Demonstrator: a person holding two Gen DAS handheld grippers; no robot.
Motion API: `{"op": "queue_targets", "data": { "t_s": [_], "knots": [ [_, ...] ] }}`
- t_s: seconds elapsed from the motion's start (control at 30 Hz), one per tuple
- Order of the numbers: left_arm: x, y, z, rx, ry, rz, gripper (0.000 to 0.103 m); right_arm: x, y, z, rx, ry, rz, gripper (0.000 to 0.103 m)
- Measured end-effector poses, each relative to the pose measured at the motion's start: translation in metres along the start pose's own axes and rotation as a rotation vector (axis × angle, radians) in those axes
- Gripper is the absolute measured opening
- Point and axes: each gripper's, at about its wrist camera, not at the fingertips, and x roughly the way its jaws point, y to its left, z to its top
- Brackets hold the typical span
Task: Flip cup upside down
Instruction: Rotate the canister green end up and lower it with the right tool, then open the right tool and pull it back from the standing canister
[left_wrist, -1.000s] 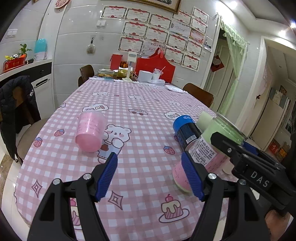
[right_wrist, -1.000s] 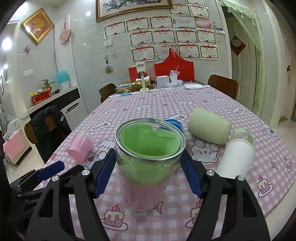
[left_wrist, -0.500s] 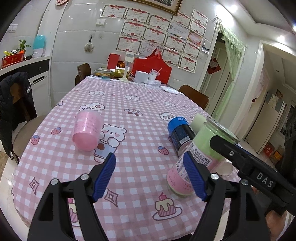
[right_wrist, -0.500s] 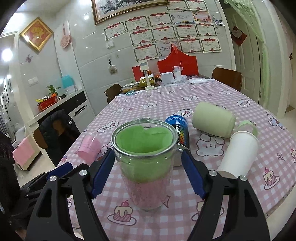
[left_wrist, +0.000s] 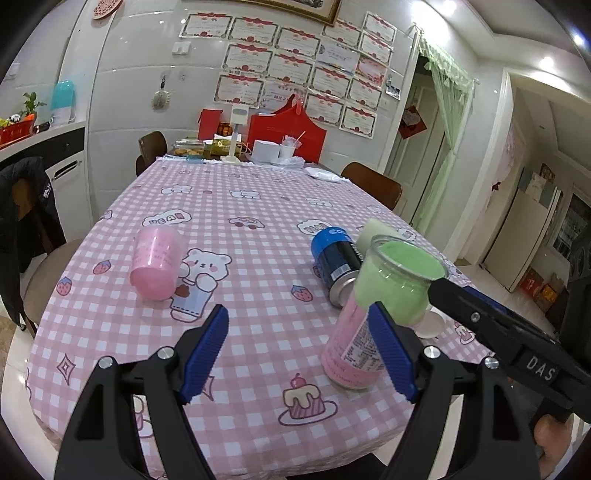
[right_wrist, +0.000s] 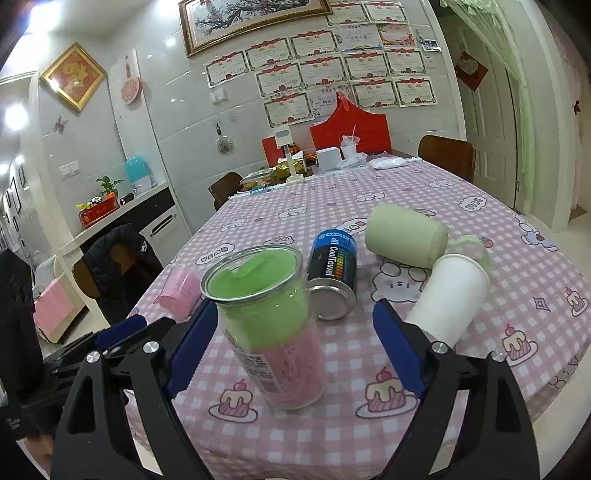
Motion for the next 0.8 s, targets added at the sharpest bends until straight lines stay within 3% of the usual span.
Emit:
{"op": "queue_targets", "data": {
  "t_s": [0.5,0.8],
  "knots": [
    [-0.011,-0.037,0.002,0.094,-0.017,-0.014,0.077,-0.038,-0.018,0.001,-0.013,-0.089,-0.086,0.084],
    [-0.025,-0.058,0.003,0.153,-0.068,0.008,0.079,-0.061,-0.022,0.002,-0.042,-0.165,-0.147,0.086]
  ]
}}
